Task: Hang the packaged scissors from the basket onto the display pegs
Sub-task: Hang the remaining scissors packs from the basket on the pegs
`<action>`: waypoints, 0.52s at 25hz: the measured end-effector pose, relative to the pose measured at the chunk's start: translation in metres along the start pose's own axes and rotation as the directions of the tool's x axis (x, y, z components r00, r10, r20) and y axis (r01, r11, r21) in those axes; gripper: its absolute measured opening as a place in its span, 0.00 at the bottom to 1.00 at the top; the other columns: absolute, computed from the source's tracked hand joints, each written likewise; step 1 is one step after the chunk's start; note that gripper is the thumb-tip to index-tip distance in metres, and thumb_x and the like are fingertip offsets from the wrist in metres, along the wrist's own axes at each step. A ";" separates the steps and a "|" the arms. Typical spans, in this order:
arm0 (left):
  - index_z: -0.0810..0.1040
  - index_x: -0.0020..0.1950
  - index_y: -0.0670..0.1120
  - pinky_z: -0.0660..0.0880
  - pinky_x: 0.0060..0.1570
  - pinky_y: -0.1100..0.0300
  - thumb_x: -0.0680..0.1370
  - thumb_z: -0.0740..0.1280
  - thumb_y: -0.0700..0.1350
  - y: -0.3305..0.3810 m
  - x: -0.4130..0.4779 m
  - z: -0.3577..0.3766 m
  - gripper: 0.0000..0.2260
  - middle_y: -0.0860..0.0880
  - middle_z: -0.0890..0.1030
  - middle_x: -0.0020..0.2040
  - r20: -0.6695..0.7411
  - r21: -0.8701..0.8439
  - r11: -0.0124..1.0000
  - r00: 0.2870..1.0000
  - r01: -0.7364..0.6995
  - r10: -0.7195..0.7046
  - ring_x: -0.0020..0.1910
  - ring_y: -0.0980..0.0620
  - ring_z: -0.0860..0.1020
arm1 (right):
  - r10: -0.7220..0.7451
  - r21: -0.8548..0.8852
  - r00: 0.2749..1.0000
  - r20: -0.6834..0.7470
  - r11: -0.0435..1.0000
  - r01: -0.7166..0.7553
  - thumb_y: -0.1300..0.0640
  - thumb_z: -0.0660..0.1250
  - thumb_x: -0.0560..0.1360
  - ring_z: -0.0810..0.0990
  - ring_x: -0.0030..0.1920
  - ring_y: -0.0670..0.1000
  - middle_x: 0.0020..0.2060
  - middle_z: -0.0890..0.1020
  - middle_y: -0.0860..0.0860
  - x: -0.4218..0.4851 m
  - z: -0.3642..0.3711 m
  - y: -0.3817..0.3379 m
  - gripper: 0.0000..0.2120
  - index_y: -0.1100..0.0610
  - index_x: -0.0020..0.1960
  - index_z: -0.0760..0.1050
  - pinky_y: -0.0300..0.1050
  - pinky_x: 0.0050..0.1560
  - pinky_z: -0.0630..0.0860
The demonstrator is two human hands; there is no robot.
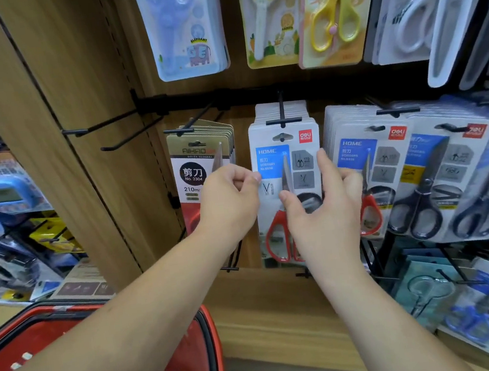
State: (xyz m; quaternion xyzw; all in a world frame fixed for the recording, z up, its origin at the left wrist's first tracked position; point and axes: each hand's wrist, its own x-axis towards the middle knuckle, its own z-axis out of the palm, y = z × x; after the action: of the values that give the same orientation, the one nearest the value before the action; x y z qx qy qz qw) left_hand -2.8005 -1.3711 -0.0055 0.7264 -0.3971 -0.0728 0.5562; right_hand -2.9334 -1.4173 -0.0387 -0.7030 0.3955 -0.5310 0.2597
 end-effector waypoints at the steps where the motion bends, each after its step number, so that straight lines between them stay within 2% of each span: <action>1: 0.83 0.50 0.48 0.80 0.42 0.62 0.84 0.69 0.48 -0.001 0.004 0.002 0.06 0.52 0.84 0.43 -0.010 0.018 1.000 1.000 0.005 -0.005 0.44 0.57 0.82 | -0.074 -0.099 0.997 -0.037 0.993 0.070 0.52 0.77 0.76 0.72 0.57 0.45 0.57 0.69 0.46 -0.003 0.000 0.003 0.31 0.50 0.77 0.71 0.31 0.54 0.70; 2: 0.83 0.50 0.48 0.81 0.43 0.60 0.84 0.69 0.48 -0.003 0.007 0.005 0.06 0.52 0.84 0.43 -0.019 0.026 1.000 1.000 0.004 -0.004 0.44 0.56 0.82 | -0.113 -0.146 0.993 -0.031 0.983 0.107 0.50 0.76 0.76 0.75 0.54 0.48 0.54 0.72 0.45 -0.006 -0.001 0.006 0.26 0.49 0.72 0.75 0.39 0.51 0.74; 4: 0.84 0.50 0.48 0.84 0.47 0.53 0.84 0.69 0.48 -0.006 0.012 0.008 0.07 0.52 0.84 0.42 -0.043 0.040 0.999 0.999 -0.016 0.017 0.44 0.54 0.83 | -0.043 -0.086 0.993 0.106 0.995 0.052 0.49 0.74 0.77 0.79 0.45 0.49 0.44 0.77 0.42 -0.007 0.001 0.016 0.18 0.45 0.65 0.78 0.49 0.45 0.80; 6: 0.84 0.50 0.48 0.84 0.48 0.49 0.83 0.70 0.49 -0.009 0.013 0.010 0.06 0.52 0.84 0.42 -0.055 0.059 0.998 0.998 -0.032 0.035 0.44 0.54 0.83 | 0.033 -0.032 0.971 0.238 0.999 -0.026 0.49 0.73 0.78 0.80 0.41 0.47 0.40 0.78 0.44 -0.007 0.004 0.024 0.21 0.41 0.70 0.74 0.53 0.46 0.82; 9: 0.82 0.48 0.50 0.84 0.46 0.48 0.83 0.70 0.51 -0.009 0.011 0.009 0.07 0.52 0.85 0.41 -0.057 0.072 0.996 0.997 -0.052 0.056 0.42 0.54 0.84 | 0.023 -0.006 0.959 0.282 1.000 -0.022 0.49 0.72 0.79 0.79 0.45 0.46 0.48 0.75 0.43 -0.008 0.002 0.025 0.31 0.36 0.79 0.65 0.49 0.51 0.82; 13: 0.82 0.43 0.49 0.85 0.46 0.47 0.81 0.71 0.55 -0.006 0.019 0.005 0.12 0.50 0.85 0.38 -0.046 0.154 0.988 0.999 0.008 -0.001 0.40 0.51 0.85 | 0.069 0.043 0.943 0.325 0.995 -0.087 0.47 0.72 0.79 0.77 0.45 0.42 0.53 0.72 0.44 -0.006 0.006 0.022 0.34 0.35 0.81 0.61 0.42 0.54 0.78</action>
State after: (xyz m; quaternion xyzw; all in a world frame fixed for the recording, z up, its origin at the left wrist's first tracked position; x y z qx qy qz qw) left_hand -2.7872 -1.3876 -0.0066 0.7696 -0.3869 -0.0267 0.5073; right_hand -2.9348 -1.4248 -0.0612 -0.7566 0.3599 -0.4089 0.3617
